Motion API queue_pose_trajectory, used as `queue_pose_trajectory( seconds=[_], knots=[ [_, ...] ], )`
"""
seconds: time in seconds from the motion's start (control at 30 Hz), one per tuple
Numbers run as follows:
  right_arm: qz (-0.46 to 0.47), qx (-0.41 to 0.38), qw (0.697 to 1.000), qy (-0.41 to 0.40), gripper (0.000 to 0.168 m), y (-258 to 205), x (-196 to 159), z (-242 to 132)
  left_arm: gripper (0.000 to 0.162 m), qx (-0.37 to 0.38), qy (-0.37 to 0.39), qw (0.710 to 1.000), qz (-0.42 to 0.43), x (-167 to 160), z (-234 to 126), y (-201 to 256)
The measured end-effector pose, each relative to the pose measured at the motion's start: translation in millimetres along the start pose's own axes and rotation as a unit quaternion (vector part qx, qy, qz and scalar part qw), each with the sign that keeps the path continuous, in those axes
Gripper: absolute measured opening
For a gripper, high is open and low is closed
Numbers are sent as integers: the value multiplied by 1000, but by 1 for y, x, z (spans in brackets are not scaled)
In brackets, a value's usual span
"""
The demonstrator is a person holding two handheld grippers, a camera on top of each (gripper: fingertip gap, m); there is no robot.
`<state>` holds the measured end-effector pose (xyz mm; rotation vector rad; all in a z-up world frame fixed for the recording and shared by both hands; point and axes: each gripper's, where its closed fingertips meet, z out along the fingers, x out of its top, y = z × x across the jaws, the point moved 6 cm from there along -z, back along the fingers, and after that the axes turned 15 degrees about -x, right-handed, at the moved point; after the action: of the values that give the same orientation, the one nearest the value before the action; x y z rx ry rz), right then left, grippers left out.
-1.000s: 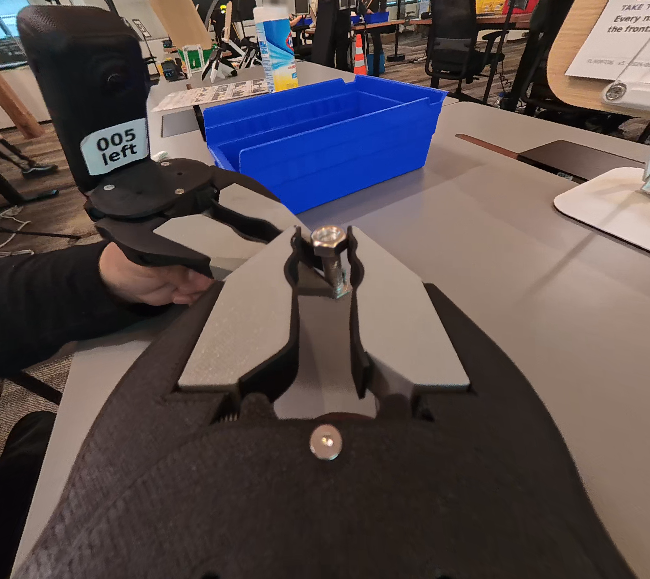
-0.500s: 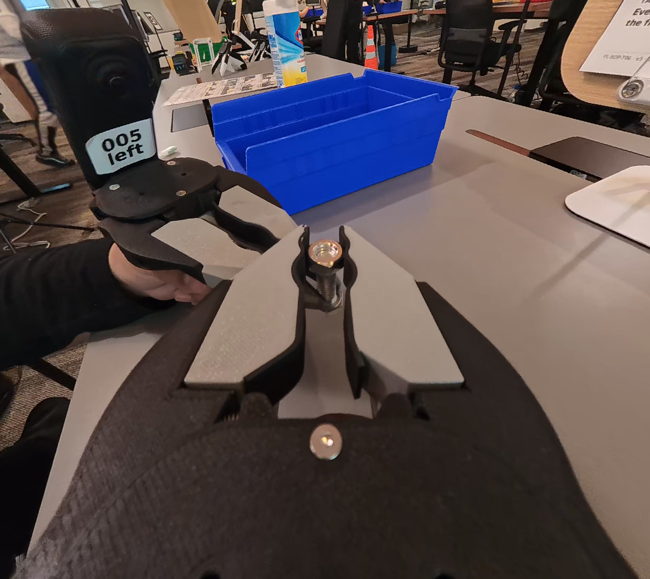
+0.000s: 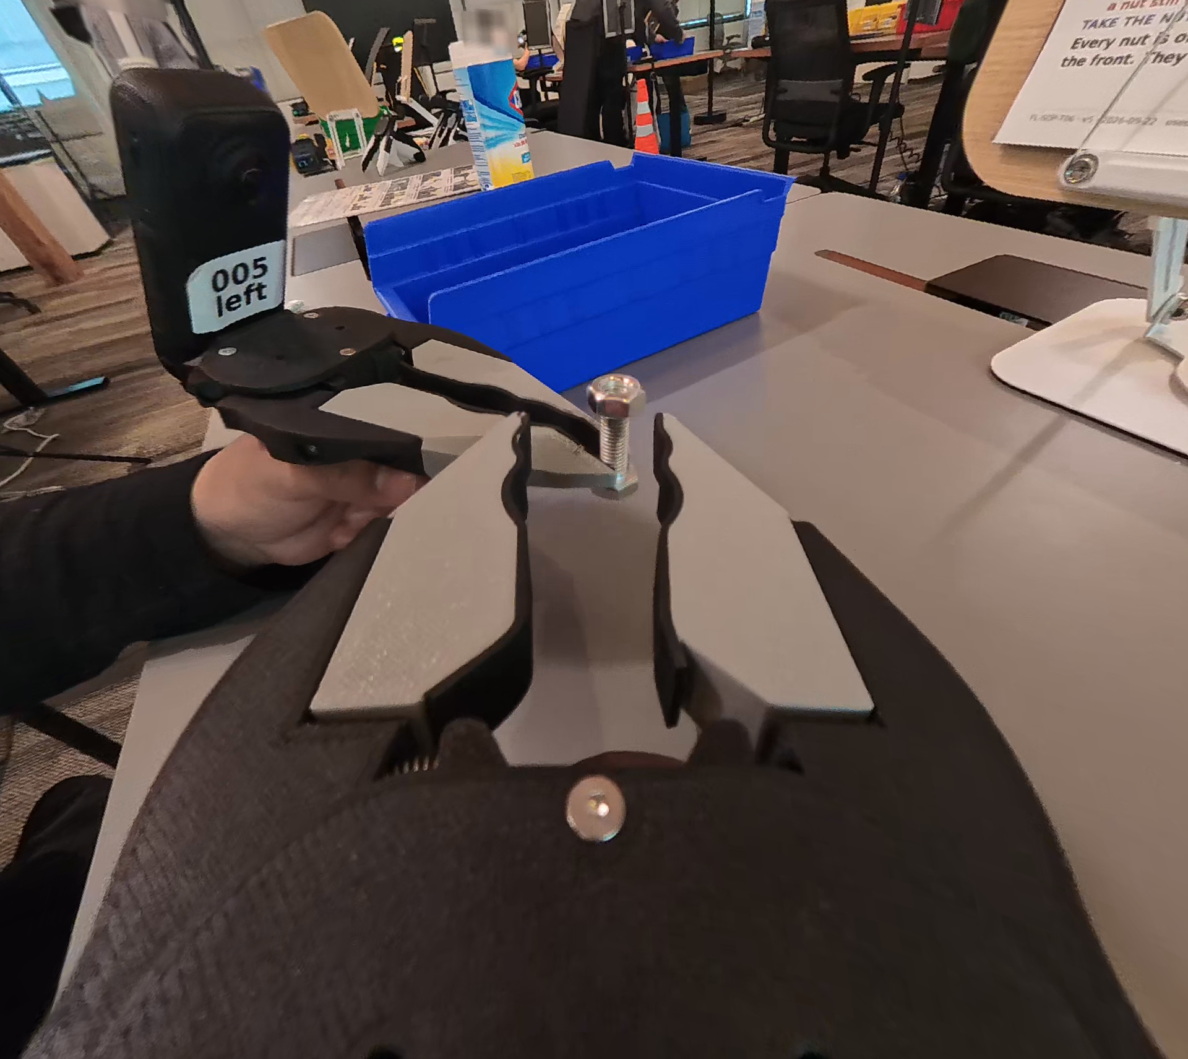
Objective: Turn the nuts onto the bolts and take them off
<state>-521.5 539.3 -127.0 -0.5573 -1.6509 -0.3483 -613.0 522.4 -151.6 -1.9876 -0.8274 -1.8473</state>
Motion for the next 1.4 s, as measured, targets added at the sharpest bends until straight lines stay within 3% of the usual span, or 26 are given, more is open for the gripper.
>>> queue_pose_trajectory(
  seconds=[0.17, 0.27, 0.43, 0.77, 0.87, 1.03, 1.2, 1.4],
  knots=[
    [-9, -4, 1000, -3, 33, -4, -2, 4, 6, -32, -9, 999, 20, -1, 6, 11],
    [-16, 0, 1000, -9, 14, -8, -3, 8, 7, -65, -25, 996, 57, -3, 13, 27],
    [-23, 5, 1000, -15, 13, -9, -2, 6, 7, -75, -19, 996, 50, -2, 13, 28],
    [25, 45, 998, -30, 14, -4, -2, 6, 7, -71, -22, 996, 52, -2, 11, 26],
    [41, 40, 998, -24, 29, -1, -1, 6, 6, -62, -23, 997, 45, -2, 11, 23],
    [27, 23, 999, -17, 40, -1, -1, 5, 6, -38, -9, 999, 30, 0, 6, 15],
    [-25, -16, 1000, -5, 39, -3, -1, 2, 6, 15, 2, 1000, 9, 1, 0, -1],
    [-36, -25, 999, 1, 33, -8, 0, 4, 6, -3, -4, 1000, 16, 0, 2, 4]
  ],
)
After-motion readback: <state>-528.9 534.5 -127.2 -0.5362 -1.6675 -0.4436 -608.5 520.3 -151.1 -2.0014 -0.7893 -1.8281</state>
